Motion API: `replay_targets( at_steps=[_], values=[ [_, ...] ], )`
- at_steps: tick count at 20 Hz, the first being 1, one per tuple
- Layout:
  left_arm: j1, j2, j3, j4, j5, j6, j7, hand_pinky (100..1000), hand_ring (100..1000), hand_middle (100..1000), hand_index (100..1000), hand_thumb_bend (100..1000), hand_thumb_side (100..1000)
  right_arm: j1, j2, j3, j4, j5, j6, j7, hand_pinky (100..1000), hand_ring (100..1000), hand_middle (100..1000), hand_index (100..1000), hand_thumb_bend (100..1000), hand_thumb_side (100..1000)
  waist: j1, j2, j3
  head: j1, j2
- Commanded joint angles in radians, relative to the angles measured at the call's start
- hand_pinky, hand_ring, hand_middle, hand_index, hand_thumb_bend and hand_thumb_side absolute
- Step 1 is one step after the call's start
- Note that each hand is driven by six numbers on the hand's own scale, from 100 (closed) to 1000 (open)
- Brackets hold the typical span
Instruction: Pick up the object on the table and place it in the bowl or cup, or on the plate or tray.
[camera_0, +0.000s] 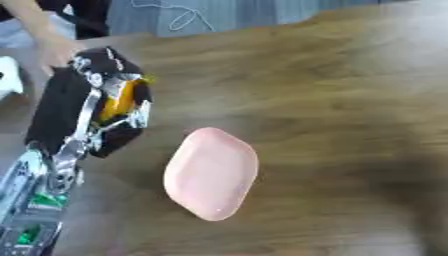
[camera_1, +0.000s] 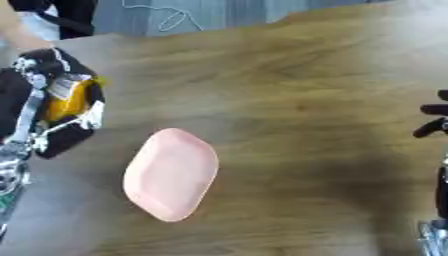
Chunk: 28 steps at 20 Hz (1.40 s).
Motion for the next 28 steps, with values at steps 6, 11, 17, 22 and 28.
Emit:
replay_targets(
  at_steps=[6, 11, 17, 22, 28],
  values=[
    [-0.076, -0.037, -0.091, -0.024, 0.054, -0.075, -0.09, 100, 100, 133, 247, 100, 100, -0.002, -0.021, 0.002, -0.014, -0.005, -0.001, 0.009, 359, 578, 659, 829, 100, 735, 0.002, -0.022, -0.012, -0.004, 0.001],
    [-0.076, -0.078, -0.133, -0.024, 0.063, -0.093, -0.143, 100, 100, 179, 290, 100, 100, -0.013, -0.022, 0.005, -0.014, -0.01, -0.004, 0.013, 360, 579, 659, 828, 100, 736, 0.005, -0.015, -0.027, -0.006, -0.001],
    [-0.06, -0.077, -0.148, -0.015, 0.037, -0.123, -0.201, 100, 168, 243, 350, 100, 100, -0.017, -0.023, 0.005, -0.014, -0.01, -0.005, 0.016, 360, 579, 659, 828, 100, 735, 0.007, -0.006, -0.03, -0.008, -0.003],
    [-0.041, -0.072, -0.15, 0.009, 0.017, -0.152, -0.224, 100, 181, 256, 362, 100, 100, -0.02, -0.022, 0.005, -0.014, -0.009, -0.007, 0.016, 360, 579, 659, 829, 100, 734, 0.006, 0.003, -0.031, -0.006, -0.005],
    [-0.022, -0.07, -0.152, 0.026, 0.007, -0.166, -0.226, 100, 183, 260, 366, 100, 100, -0.025, -0.022, 0.006, -0.014, -0.008, -0.008, 0.017, 360, 579, 659, 828, 100, 733, 0.007, 0.011, -0.034, -0.006, -0.008]
  ],
)
